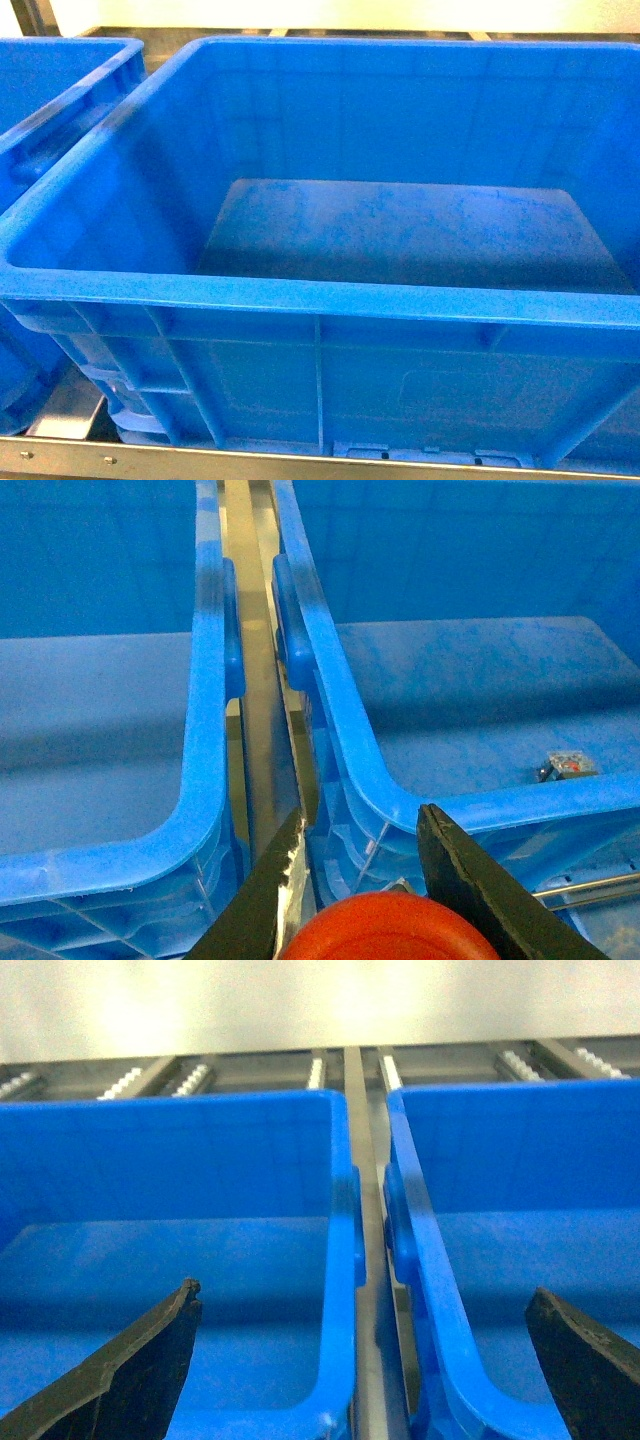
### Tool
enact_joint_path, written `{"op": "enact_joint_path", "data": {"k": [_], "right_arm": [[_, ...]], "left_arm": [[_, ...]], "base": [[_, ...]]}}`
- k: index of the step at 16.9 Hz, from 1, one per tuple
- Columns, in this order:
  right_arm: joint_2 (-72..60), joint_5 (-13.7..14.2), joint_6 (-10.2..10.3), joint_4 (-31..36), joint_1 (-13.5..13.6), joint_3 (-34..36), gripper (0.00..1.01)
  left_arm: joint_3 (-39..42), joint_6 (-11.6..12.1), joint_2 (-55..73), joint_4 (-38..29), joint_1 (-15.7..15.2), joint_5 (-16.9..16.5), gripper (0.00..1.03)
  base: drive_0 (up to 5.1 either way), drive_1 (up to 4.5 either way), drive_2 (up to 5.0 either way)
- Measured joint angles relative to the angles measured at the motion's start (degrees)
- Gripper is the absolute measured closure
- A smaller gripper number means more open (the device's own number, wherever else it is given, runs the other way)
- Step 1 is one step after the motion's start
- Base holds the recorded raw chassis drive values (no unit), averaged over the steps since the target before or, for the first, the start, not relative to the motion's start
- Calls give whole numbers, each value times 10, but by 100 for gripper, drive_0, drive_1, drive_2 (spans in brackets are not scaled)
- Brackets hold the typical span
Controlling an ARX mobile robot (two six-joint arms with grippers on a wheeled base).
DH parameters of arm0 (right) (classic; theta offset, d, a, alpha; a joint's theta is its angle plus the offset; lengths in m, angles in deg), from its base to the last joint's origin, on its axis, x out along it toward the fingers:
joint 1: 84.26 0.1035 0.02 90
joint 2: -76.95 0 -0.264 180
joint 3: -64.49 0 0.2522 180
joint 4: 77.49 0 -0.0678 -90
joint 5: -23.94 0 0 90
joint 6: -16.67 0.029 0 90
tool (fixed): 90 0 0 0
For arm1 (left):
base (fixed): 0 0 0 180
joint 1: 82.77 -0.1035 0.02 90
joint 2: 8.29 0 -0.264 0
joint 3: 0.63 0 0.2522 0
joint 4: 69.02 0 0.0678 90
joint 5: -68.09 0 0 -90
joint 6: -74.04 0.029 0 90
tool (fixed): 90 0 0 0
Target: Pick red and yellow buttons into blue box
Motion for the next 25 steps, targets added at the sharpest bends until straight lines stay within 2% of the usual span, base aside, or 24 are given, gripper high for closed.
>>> {"op": "enact_joint_path", "data": {"k": [3, 5, 9, 10, 11, 12, 14, 17, 18, 20, 22, 25], "right_arm": [[4, 0, -3, 5, 1, -3, 3], [4, -1, -4, 6, 1, -3, 3], [4, 0, -4, 6, 1, -3, 3], [4, 0, -4, 6, 1, -3, 3], [4, 0, -4, 6, 1, -3, 3], [4, 0, -4, 6, 1, -3, 3], [4, 0, -4, 6, 1, -3, 3], [4, 0, -4, 6, 1, -3, 3], [4, 0, -4, 6, 1, -3, 3], [4, 0, -4, 6, 1, -3, 3], [4, 0, -4, 6, 1, -3, 3], [4, 0, -4, 6, 1, -3, 3]], "left_arm": [[0, 0, 2, -6, 0, -1, 73], [-12, 2, 33, -42, -5, -7, 73], [-100, 5, 137, -118, -21, -27, 73], [-124, 5, 175, -145, -20, -41, 73], [-149, 16, 221, -173, -15, -48, 73], [-180, 26, 283, -196, -11, -72, 73], [-233, 40, 393, -207, -12, -99, 73], [-303, 62, 536, -235, -12, -120, 73], [-330, 65, 574, -224, -10, -130, 73], [-369, 77, 634, -224, 10, -128, 73], [-398, 79, 660, -209, 37, -119, 73], [-411, 79, 664, -212, 61, -106, 43]], "base": [[0, 0, 0], [0, 0, 0], [0, 0, 0], [0, 0, 0], [0, 0, 0], [0, 0, 0], [0, 0, 0], [0, 0, 0], [0, 0, 0], [0, 0, 0], [0, 0, 0], [0, 0, 0]]}}
